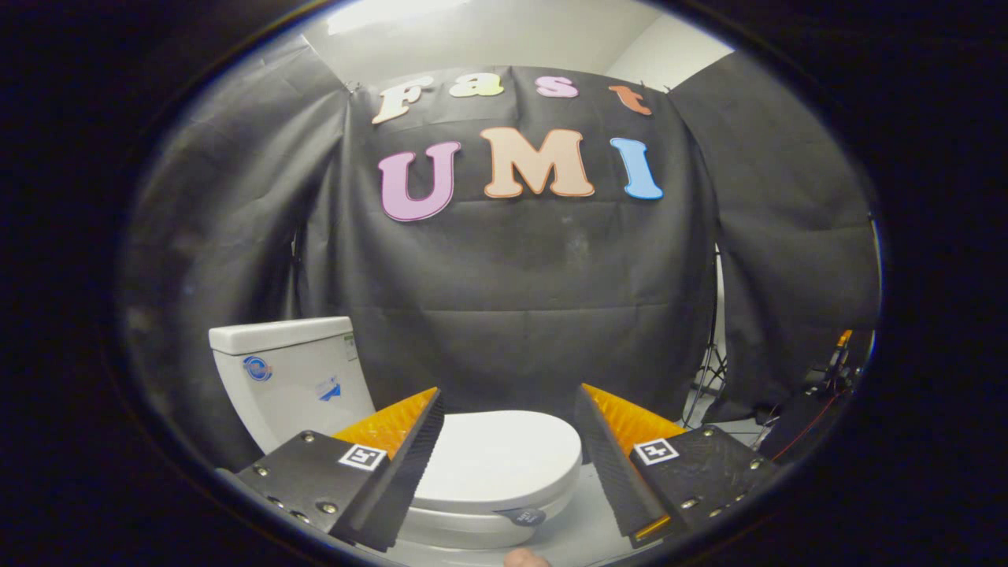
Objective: Open the toilet lid.
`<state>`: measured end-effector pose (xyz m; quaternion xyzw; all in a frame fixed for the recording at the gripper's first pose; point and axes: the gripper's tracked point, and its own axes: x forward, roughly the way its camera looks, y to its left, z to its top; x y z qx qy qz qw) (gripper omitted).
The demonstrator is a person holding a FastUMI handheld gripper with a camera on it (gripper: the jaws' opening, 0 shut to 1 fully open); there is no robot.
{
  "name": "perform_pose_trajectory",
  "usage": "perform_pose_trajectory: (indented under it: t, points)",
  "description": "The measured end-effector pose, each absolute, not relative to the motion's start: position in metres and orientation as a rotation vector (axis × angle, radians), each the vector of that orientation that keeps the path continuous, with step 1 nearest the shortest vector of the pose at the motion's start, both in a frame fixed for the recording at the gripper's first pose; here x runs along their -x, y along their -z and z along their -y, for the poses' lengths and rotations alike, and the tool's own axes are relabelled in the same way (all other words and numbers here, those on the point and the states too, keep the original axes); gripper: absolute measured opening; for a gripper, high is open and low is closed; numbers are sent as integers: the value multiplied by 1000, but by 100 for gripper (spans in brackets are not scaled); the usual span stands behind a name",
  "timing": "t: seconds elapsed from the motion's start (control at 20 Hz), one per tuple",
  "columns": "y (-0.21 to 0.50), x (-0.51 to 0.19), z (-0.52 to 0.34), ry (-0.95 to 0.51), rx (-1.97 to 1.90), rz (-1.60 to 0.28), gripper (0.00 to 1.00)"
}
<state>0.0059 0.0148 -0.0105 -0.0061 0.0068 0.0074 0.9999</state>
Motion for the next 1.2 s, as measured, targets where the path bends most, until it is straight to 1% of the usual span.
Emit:
perform_pose_trajectory:
  t: [0.35,0.85,1.05,1.2]
  points:
    - [20,-10,-16,-15,-3,-44,98]
    - [90,-31,41,91,12,-280,99]
    - [131,-36,56,117,1,-392,99]
    - [178,-34,55,124,-48,-527,99]
